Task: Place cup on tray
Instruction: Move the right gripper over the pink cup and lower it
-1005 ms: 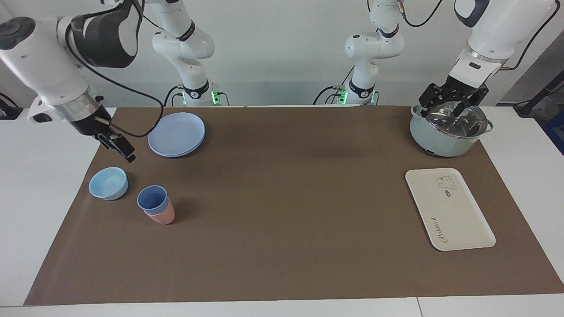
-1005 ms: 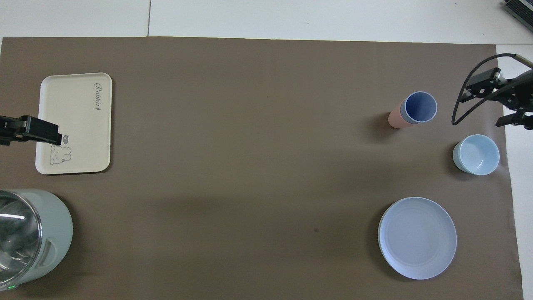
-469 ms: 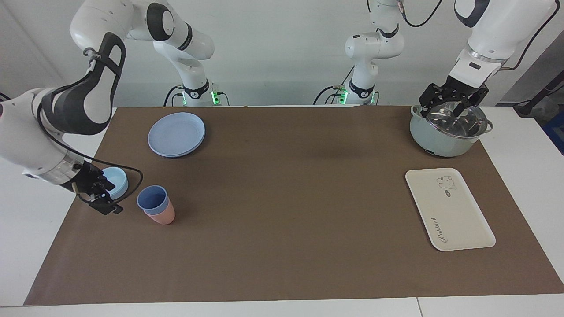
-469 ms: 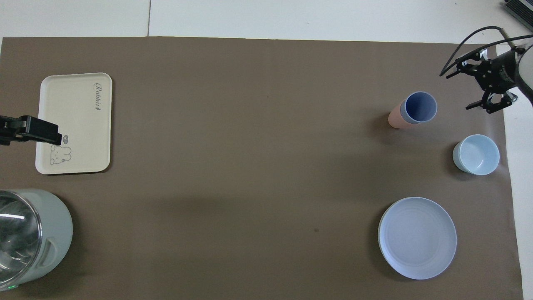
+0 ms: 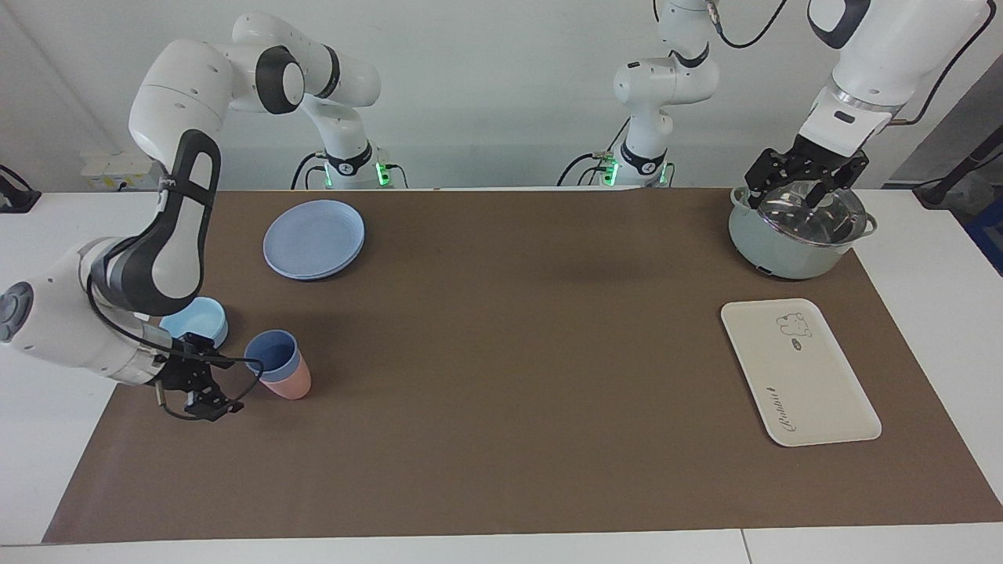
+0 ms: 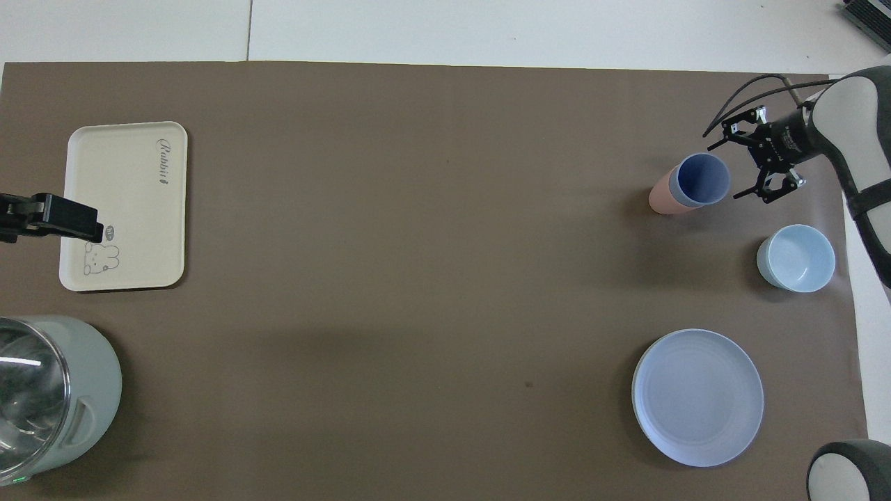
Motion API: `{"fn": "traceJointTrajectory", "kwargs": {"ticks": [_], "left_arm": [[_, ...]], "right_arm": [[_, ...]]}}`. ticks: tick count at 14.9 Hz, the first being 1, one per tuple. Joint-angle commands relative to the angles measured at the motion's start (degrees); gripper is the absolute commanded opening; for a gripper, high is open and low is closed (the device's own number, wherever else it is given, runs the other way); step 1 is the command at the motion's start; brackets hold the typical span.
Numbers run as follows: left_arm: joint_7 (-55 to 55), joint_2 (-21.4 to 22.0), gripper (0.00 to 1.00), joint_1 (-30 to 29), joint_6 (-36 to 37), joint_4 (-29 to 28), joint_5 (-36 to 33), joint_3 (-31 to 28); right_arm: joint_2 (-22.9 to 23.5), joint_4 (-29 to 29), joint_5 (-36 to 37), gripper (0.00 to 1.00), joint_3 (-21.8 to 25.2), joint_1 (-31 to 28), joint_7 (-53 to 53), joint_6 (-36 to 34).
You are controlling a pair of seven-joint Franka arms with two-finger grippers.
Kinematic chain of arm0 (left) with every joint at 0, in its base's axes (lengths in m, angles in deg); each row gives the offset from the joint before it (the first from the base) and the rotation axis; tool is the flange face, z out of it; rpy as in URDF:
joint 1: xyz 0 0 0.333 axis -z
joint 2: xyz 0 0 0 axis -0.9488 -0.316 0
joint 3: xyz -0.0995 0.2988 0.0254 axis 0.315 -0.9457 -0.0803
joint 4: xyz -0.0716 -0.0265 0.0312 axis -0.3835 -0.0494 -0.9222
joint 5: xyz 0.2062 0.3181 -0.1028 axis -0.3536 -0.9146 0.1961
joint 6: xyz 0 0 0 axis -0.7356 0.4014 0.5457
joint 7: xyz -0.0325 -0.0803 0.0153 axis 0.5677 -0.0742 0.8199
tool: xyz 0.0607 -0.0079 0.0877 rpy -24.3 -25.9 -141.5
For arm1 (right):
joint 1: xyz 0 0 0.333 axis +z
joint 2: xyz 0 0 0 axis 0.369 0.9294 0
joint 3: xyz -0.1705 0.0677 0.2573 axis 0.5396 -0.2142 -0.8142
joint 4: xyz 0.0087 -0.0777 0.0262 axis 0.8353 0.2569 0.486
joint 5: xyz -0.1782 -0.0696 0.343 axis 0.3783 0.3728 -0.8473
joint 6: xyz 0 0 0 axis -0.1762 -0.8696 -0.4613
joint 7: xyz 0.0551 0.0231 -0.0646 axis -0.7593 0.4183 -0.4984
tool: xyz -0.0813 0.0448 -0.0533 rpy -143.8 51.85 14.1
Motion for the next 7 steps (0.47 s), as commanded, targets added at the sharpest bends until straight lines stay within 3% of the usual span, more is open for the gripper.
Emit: {"fn": "traceJointTrajectory", "kwargs": {"ticks": [1, 7], "left_arm": [[-0.23, 0.70, 1.00, -0.52, 0.36, -0.81, -0.90, 0.41], [-0.23, 0.70, 1.00, -0.52, 0.36, -0.81, -0.90, 0.41]], "right_arm": [[0.16, 1.23, -3.29, 1.00, -0.56, -0.37, 2.07, -0.01], [-0.54, 7.20, -11.71, 1.00, -0.56, -1.42, 2.16, 0.16]]}}
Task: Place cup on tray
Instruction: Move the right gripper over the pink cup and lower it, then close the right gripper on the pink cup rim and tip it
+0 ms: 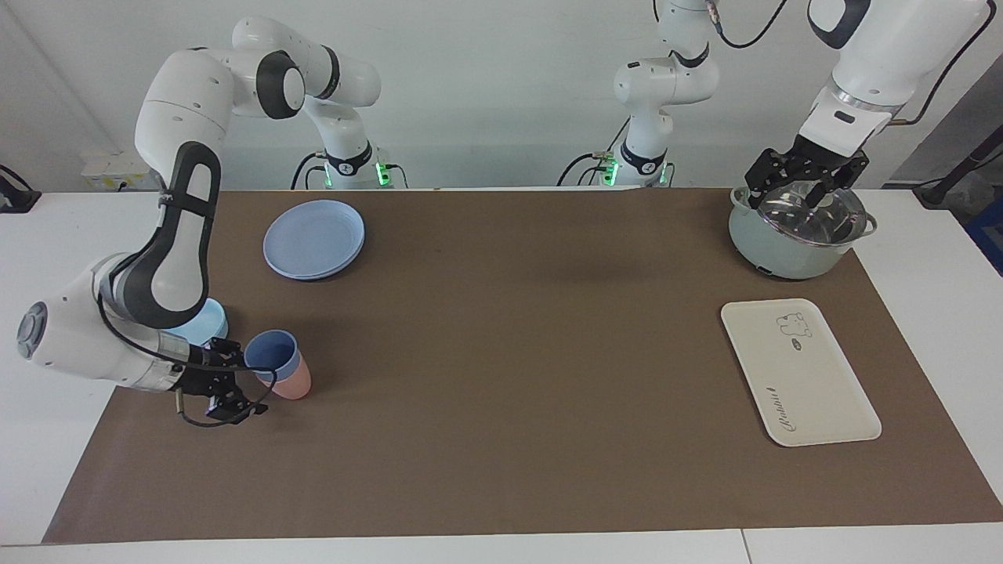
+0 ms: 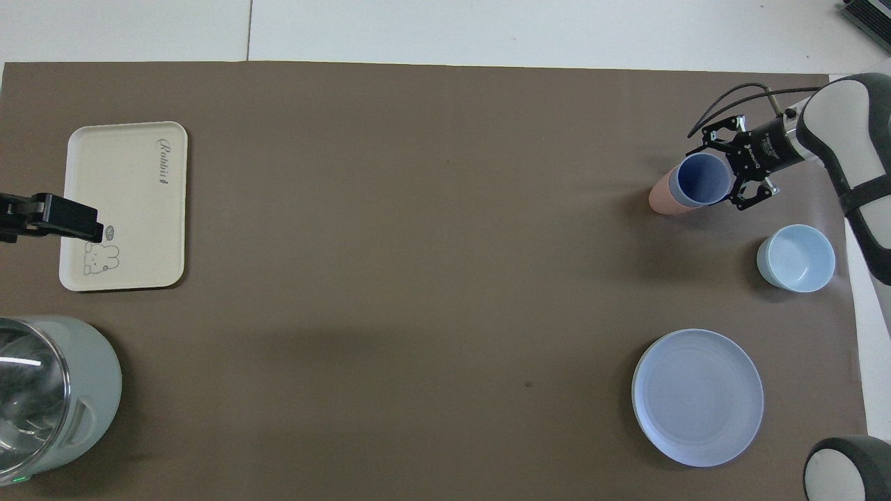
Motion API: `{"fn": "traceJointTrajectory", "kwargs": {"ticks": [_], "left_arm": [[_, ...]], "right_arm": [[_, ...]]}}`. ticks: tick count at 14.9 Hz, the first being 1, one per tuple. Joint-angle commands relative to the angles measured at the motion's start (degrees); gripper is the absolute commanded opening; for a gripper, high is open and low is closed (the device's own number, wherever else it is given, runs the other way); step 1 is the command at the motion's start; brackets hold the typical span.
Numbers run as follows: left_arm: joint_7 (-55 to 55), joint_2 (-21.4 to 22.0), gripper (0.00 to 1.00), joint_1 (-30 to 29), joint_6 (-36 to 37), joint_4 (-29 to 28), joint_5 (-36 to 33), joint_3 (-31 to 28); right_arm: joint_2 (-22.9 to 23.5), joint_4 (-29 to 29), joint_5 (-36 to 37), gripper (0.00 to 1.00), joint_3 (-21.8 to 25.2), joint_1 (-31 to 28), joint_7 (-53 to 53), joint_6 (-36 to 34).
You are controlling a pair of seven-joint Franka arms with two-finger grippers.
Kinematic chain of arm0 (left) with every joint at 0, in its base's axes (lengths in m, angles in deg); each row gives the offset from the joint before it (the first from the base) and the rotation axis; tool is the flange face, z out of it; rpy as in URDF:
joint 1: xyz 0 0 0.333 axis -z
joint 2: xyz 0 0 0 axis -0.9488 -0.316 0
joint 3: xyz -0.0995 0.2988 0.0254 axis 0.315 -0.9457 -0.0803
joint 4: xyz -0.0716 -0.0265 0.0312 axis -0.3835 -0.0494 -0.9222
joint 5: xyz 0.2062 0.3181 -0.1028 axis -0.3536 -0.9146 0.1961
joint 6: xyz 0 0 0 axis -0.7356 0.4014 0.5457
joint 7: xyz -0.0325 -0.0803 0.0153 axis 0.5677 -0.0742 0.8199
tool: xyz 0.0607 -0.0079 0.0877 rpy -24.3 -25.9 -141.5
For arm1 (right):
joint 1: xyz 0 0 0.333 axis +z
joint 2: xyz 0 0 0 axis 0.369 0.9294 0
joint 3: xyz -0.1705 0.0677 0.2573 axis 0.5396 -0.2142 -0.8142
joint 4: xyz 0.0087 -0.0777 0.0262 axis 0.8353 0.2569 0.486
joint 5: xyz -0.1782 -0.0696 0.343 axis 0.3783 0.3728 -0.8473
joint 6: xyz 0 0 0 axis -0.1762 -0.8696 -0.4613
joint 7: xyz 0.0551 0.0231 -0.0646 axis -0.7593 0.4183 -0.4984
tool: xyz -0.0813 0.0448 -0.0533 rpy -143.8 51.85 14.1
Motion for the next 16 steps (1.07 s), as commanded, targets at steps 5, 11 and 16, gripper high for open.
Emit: {"fn": "traceJointTrajectory", "kwargs": {"ticks": [5, 11, 16], "left_arm": [[-0.23, 0.70, 1.00, -0.52, 0.36, -0.81, -0.90, 0.41], [-0.23, 0.70, 1.00, -0.52, 0.36, -0.81, -0.90, 0.41], [-0.23, 0.70, 1.00, -0.52, 0.36, -0.81, -0.90, 0.41]], "right_arm": [[-3.52, 9.32, -8.64, 1.00, -0.58, -2.71, 0.95, -1.47], [-6.76, 17.04, -16.54, 1.00, -0.49, -2.80, -6.04, -0.78], [-11.25, 25.66, -21.37, 0.00, -0.49, -2.01, -12.87, 2.21]]}}
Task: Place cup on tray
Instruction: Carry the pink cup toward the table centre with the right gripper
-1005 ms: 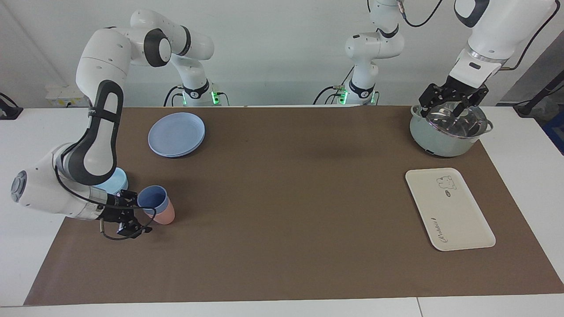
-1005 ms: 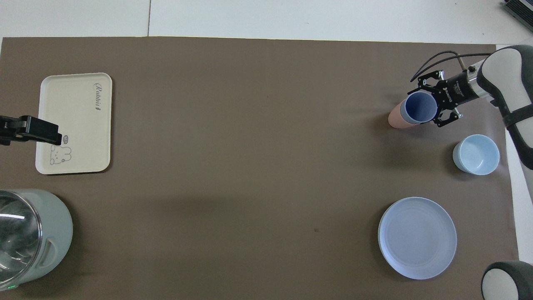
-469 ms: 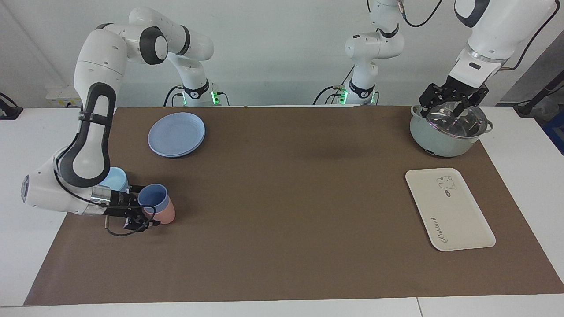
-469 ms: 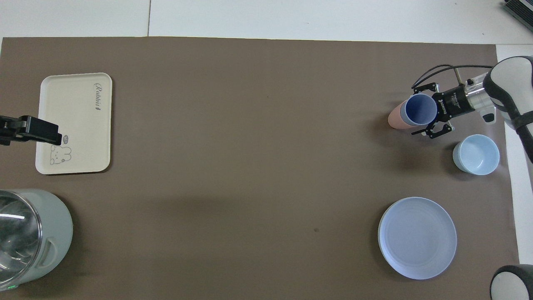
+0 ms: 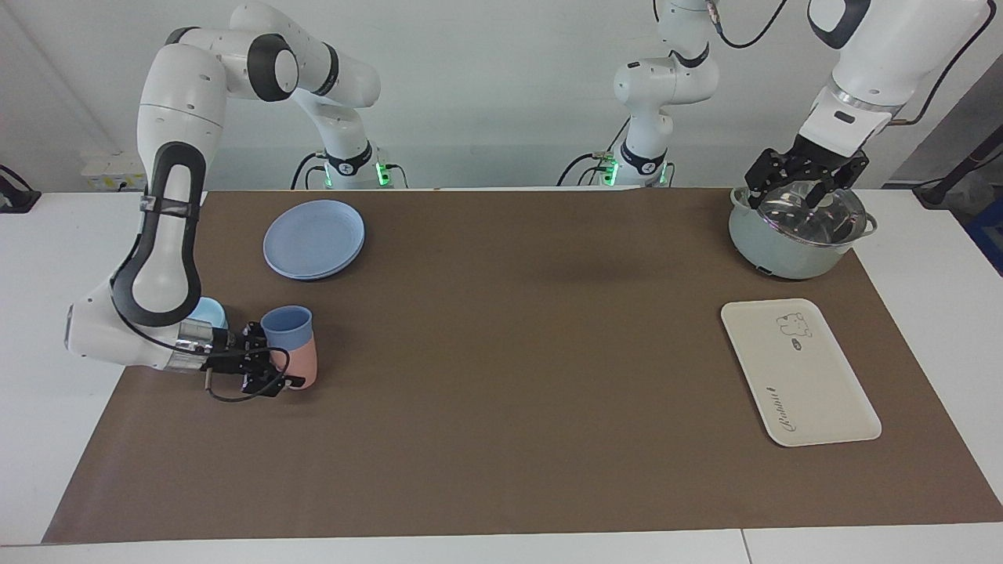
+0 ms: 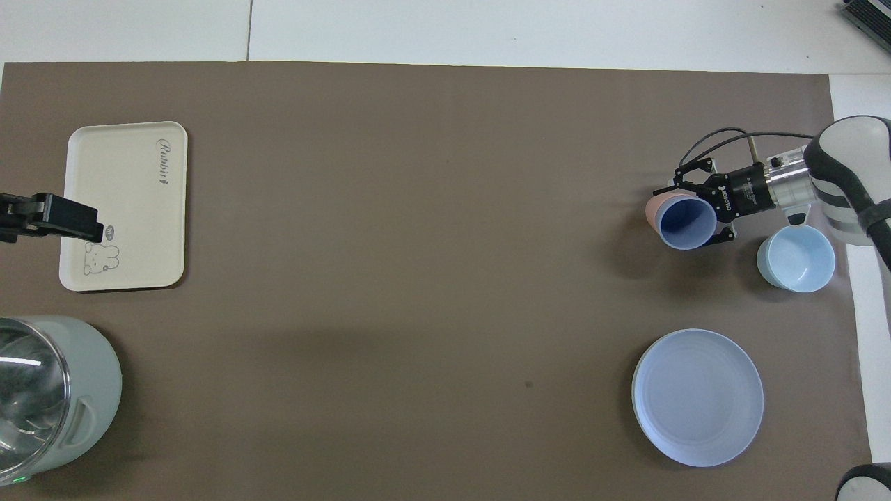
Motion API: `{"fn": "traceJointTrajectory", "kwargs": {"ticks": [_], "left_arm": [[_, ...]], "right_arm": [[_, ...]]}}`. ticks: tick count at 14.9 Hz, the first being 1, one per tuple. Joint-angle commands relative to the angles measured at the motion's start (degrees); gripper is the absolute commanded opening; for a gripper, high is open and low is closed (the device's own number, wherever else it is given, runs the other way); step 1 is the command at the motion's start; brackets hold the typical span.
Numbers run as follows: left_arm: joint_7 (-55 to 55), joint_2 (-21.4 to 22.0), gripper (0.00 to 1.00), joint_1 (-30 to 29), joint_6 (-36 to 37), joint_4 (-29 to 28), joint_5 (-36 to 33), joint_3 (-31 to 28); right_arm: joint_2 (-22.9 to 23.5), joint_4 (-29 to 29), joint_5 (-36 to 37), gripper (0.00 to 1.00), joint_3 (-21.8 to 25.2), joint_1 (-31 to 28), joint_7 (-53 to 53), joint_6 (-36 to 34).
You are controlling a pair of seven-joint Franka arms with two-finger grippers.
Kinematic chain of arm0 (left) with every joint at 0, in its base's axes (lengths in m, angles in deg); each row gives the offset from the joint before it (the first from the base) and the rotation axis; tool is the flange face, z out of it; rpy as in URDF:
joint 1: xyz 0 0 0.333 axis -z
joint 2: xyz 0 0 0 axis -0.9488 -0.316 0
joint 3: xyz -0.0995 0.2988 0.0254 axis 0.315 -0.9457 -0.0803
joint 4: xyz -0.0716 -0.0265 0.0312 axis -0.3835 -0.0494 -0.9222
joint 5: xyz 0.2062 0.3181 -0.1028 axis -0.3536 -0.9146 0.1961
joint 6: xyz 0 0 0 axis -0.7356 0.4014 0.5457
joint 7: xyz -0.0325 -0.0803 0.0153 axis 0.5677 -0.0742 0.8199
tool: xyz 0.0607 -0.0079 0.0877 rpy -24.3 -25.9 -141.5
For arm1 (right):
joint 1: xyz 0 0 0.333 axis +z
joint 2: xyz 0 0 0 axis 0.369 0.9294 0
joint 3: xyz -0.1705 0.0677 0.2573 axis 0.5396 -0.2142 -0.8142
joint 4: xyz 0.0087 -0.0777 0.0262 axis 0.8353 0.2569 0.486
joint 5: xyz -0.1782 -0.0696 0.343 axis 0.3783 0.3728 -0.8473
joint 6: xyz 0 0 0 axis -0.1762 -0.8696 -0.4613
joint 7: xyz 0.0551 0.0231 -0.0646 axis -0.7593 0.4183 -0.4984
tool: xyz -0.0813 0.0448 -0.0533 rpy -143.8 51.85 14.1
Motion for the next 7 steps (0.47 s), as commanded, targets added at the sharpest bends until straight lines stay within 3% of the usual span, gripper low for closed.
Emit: {"fn": "traceJointTrajectory", "kwargs": {"ticks": [1, 7], "left_arm": [[-0.23, 0.69, 1.00, -0.52, 0.36, -0.81, -0.90, 0.41], [-0.23, 0.69, 1.00, -0.52, 0.36, -0.81, -0.90, 0.41]], "right_arm": [[-5.46, 6.99, -3.81, 0.00, -0.63, 0.68, 1.56, 2.11], [-9.15, 6.73, -3.81, 0.00, -0.72, 7.35, 14.65, 2.63]]}}
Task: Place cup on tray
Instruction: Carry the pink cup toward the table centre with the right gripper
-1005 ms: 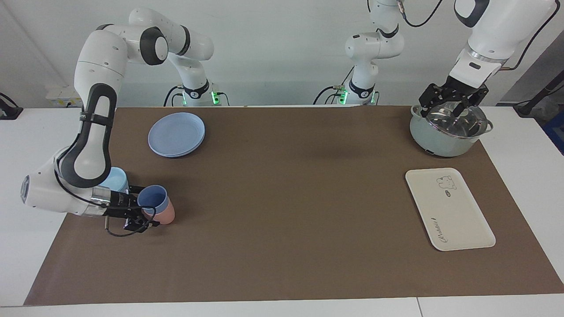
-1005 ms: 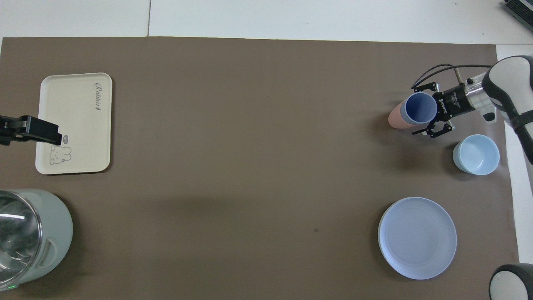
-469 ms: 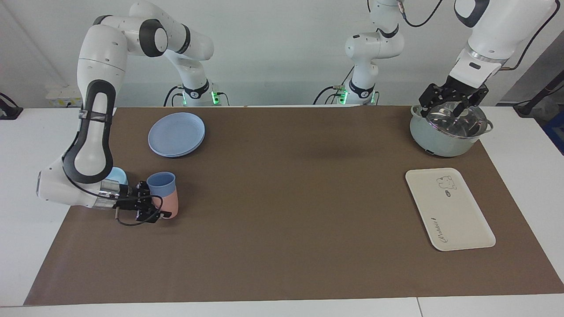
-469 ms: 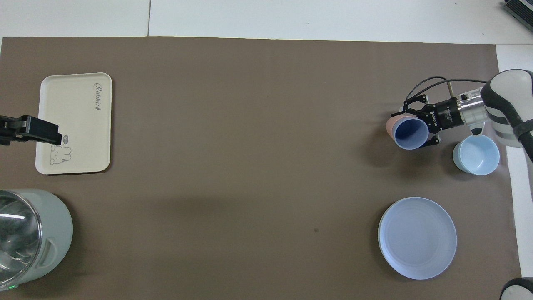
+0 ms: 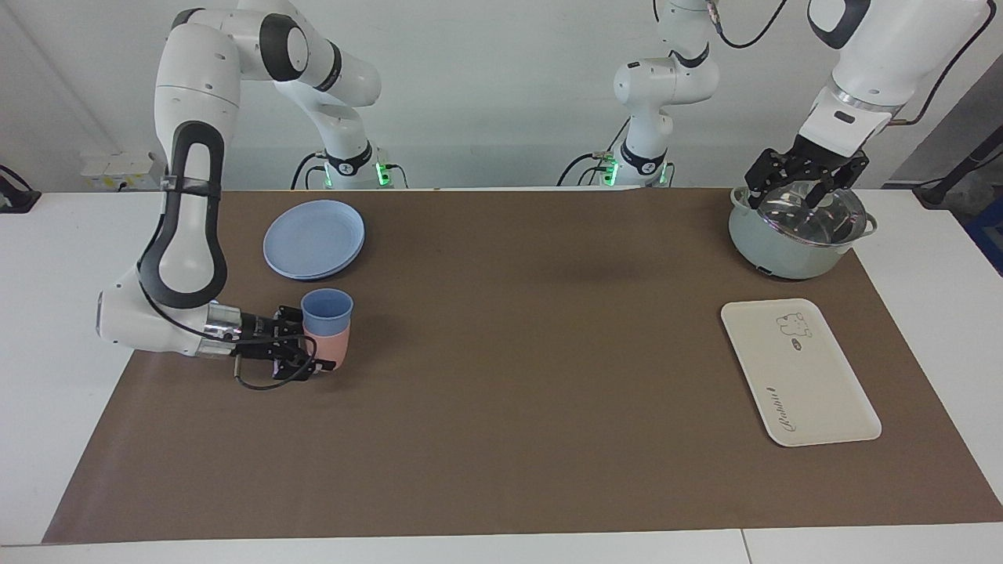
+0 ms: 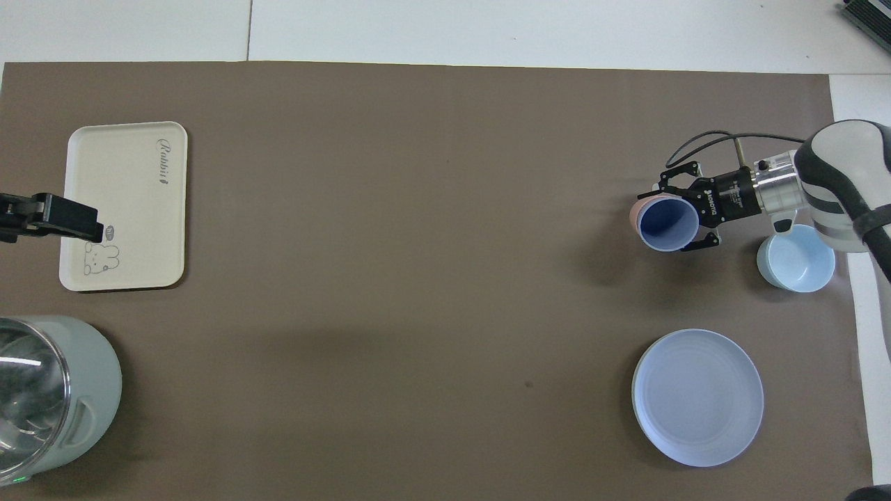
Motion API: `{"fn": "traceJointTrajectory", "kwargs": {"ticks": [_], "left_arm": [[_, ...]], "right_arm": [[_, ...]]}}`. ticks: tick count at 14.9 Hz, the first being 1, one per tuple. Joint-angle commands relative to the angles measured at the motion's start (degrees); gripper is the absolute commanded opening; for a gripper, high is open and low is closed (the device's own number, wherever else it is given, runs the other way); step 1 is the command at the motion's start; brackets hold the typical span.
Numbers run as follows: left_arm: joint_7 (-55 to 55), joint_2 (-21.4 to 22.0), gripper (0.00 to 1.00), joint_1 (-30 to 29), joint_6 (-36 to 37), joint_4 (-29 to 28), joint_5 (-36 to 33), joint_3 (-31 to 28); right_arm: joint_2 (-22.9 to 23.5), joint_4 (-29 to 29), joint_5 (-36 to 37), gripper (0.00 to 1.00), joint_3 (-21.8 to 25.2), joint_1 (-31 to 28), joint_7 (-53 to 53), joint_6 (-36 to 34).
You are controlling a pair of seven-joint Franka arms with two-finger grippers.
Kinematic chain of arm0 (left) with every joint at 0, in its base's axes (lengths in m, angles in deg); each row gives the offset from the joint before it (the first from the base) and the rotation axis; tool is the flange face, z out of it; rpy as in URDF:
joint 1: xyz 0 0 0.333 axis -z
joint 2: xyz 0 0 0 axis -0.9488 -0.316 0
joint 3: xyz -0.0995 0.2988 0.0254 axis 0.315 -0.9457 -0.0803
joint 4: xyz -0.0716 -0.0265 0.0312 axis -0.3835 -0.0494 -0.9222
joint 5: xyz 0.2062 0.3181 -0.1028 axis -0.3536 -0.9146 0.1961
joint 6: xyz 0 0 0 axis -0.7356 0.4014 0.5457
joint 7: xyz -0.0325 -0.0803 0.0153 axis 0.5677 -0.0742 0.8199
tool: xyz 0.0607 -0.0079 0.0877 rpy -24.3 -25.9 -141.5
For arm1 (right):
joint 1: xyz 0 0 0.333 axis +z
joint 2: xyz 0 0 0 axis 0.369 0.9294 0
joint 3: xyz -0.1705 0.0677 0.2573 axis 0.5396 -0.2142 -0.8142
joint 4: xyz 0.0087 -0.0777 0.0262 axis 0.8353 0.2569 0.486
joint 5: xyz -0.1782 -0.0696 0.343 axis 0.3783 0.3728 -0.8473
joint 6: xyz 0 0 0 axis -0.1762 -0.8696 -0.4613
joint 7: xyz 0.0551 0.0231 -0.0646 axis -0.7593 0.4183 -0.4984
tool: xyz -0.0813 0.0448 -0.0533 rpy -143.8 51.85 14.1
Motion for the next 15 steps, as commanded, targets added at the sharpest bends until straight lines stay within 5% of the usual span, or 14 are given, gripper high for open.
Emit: {"fn": "traceJointTrajectory", "kwargs": {"ticks": [1, 7, 9, 12, 15], "left_arm": [[-0.23, 0.69, 1.00, -0.52, 0.36, -0.81, -0.90, 0.41], [-3.98, 1.04, 1.00, 0.36, -0.95, -2.20, 3.91, 0.50], [-16.07, 3.58, 1.00, 0.71, -9.17, -8.33, 11.55, 0.85], [-30.68, 7.63, 1.00, 9.39, -27.01, -19.41, 12.90, 1.12], [-42.47, 7.29, 1.00, 16.60, -37.32, -21.02, 12.90, 1.12]], "right_arm": [[-4.11, 2.76, -1.57, 0.00, -0.21, 3.43, 6.41, 2.28], [-7.11, 2.23, -2.87, 0.00, -0.21, 14.06, 20.92, 7.98], [-7.90, 2.14, -4.89, 0.00, -0.30, 17.48, 27.50, 11.58], [-9.74, 2.05, -6.74, 0.00, -0.30, 22.67, 34.81, 17.38], [-11.32, 2.05, -7.80, 0.00, -0.30, 26.02, 40.09, 21.87]]}}
